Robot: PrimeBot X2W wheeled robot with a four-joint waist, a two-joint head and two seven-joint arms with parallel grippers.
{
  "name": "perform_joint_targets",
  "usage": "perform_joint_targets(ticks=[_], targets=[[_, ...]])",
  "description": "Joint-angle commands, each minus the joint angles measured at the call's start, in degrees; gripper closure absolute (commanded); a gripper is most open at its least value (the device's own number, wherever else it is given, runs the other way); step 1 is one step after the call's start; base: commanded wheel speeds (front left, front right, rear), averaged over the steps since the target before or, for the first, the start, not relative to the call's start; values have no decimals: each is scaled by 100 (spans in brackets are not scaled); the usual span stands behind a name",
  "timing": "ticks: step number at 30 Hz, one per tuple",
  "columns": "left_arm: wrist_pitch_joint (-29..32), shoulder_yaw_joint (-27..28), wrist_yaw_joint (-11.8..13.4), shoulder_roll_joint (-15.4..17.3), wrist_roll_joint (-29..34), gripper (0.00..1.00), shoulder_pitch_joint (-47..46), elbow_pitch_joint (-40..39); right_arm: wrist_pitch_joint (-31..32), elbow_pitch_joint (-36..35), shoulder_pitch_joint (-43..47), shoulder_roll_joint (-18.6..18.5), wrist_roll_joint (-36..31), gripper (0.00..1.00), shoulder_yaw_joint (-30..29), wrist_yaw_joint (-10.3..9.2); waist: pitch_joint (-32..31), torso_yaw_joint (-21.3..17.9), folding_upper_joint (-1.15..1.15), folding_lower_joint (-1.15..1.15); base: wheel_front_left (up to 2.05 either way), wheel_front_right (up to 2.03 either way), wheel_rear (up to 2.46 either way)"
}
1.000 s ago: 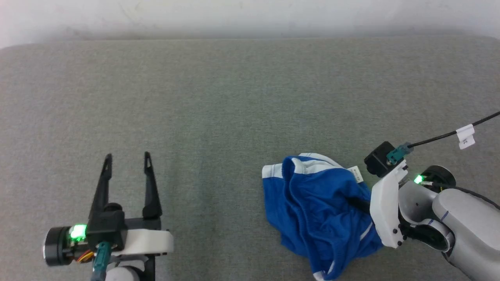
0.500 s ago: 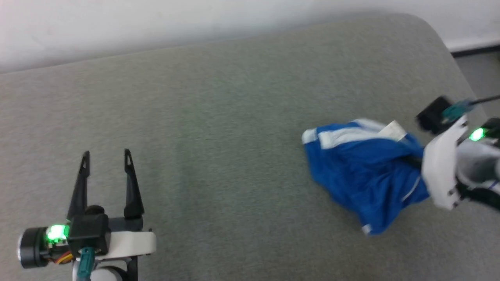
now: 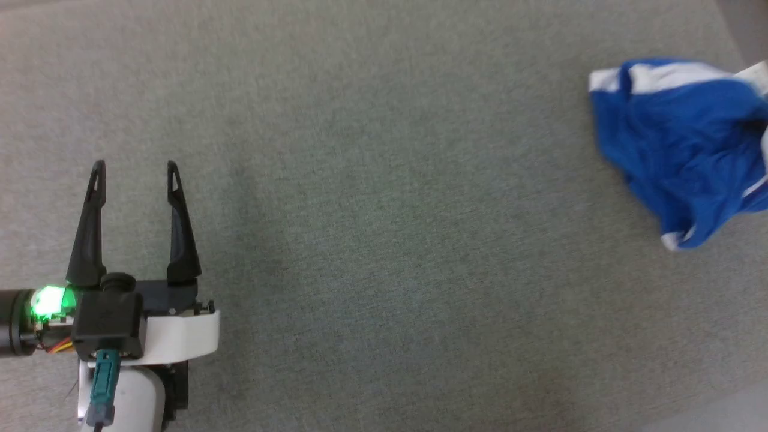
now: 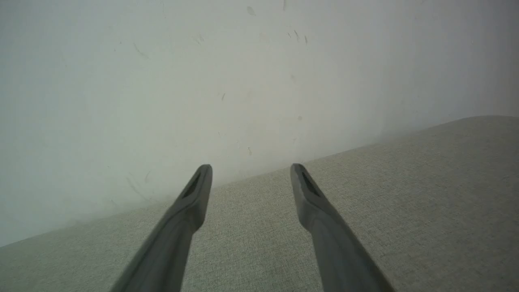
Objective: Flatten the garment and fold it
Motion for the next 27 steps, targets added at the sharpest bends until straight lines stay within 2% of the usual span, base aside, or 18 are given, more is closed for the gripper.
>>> perform_joint_targets(ticks=[1,6,8,12,13,14,15,20,23,27], targets=[[-27,-35,35,36,62,0,-108,-35,-59,133,-113,43,-91,100,-36,-12,505,62,0,-2,0,0,0],[-27,-136,68,123,51,0,-310,-65,-222,1142,-405,236,-322,100,-311,-12,723,181,0,-2,0,0,0],[-27,-178,93,134,38,0,-372,-78,-277,1431,-443,259,-543,100,-248,-12,763,237,0,-2,0,0,0],[-27,-228,169,155,7,0,-413,-61,-559,1938,-426,539,-516,100,-408,-12,749,271,0,-2,0,0,0],[-27,-245,184,158,-2,0,-409,-43,-651,2036,-424,586,-527,69,-430,-12,711,277,0,-2,0,0,0],[-27,-266,201,154,-11,0,-407,-26,-753,2130,-417,650,-470,9,-500,-12,650,282,0,-2,0,0,0],[-27,-284,220,148,-22,0,-398,-6,-870,2216,-414,710,-393,0,-591,-12,573,284,0,-2,0,0,0],[-27,-407,274,70,-112,0,-308,138,-1342,2340,-393,611,-444,0,-582,-12,-22,351,0,-2,0,0,0],[-27,-437,310,4,-182,0,-178,225,-1693,2252,-431,402,-646,0,-505,-12,-409,397,0,-2,0,0,0],[-27,-409,353,-72,-266,0,53,310,-2147,1947,-458,303,-622,0,-621,-12,-832,448,0,-2,0,0,0]])
